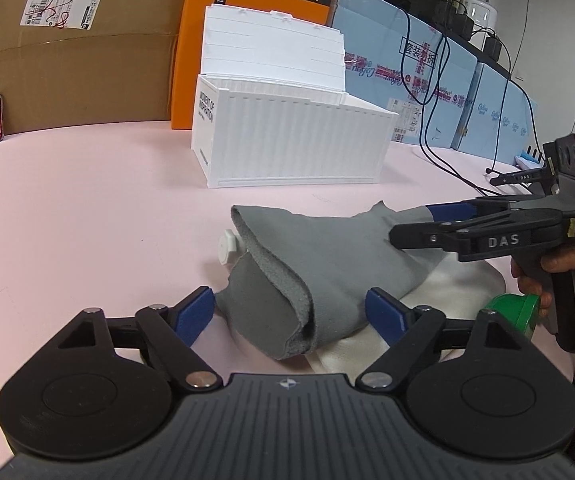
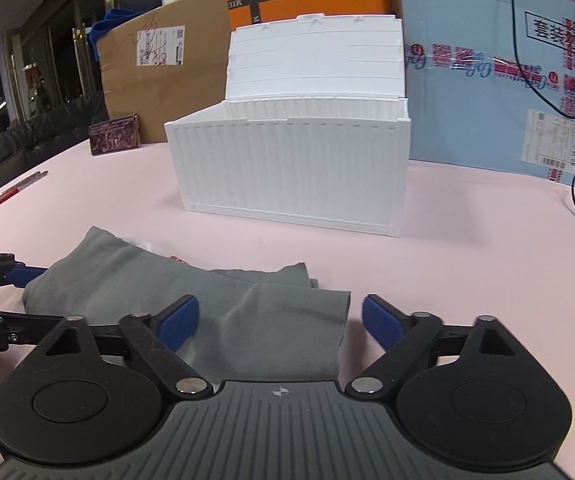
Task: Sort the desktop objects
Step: 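Grasp the grey cloth with the left tool while the right tool grasps it too, then lift the grey cloth with both tools and carry it toward the white box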
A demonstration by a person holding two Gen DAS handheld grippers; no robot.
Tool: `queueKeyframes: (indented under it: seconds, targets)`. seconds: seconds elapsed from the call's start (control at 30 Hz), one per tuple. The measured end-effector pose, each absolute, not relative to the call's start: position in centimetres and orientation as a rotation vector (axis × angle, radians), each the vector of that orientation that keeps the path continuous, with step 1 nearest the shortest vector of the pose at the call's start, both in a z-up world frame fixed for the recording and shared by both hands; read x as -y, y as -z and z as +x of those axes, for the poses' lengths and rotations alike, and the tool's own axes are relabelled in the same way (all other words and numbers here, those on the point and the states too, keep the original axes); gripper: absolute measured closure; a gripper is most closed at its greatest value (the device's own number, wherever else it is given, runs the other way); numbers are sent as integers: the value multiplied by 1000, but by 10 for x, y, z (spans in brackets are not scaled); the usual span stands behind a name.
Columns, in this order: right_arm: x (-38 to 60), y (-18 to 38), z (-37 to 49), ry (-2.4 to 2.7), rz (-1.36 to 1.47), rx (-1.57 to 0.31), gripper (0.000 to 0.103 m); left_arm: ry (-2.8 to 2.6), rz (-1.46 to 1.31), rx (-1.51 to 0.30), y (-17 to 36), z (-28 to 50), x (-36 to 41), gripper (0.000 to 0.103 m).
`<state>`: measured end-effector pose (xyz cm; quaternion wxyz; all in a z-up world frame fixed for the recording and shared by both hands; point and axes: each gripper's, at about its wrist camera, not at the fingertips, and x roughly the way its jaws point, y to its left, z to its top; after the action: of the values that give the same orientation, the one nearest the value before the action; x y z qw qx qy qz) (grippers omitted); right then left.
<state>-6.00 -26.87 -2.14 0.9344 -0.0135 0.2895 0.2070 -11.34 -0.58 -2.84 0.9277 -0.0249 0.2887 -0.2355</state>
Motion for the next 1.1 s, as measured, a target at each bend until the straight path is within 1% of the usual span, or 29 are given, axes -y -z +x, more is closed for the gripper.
queueKeyframes:
  seconds: [0.1, 0.13, 0.17, 0.2, 0.23, 0.3, 0.33, 0.4, 0.43, 0.5, 0.6, 0.7, 0.77, 0.83, 1.1]
  targets:
    - [264, 21, -60, -440, -57, -588, 38, 499, -43, -589, 28, -113, 8, 38]
    - [262, 21, -60, -445, -68, -583, 39, 504, -45, -588, 27, -112, 9, 41]
    - [261, 20, -60, -448, -78, -577, 42, 507, -46, -587, 27, -111, 9, 43]
    - [260, 20, -60, -451, -87, -572, 49, 510, -48, -586, 26, -111, 9, 46]
    - [260, 19, -60, -454, -93, -568, 53, 513, -47, -583, 26, -110, 9, 49]
    - [260, 19, -60, -466, -92, -568, 63, 521, -44, -572, 25, -110, 10, 53]
    - [260, 19, -59, -474, -90, -567, 65, 522, -43, -568, 24, -110, 9, 56]
    - [259, 18, -60, -478, -93, -558, 72, 516, -48, -559, 22, -110, 7, 59]
    - [259, 16, -59, -479, -94, -552, 73, 509, -52, -553, 21, -109, 6, 62]
    - [260, 14, -59, -483, -92, -542, 82, 501, -58, -541, 17, -108, 3, 64]
    - [259, 8, -58, -494, -90, -524, 89, 502, -66, -525, 13, -106, -1, 68]
    - [257, 2, -59, -511, -94, -505, 91, 508, -68, -517, 10, -103, -2, 74]
    - [256, -2, -59, -517, -92, -490, 93, 511, -70, -511, 9, -101, -2, 79]
    - [257, -6, -60, -520, -83, -472, 93, 514, -71, -502, 6, -100, -3, 82]
    - [255, -22, -58, -532, -58, -406, 94, 511, -70, -432, -11, -95, -7, 85]
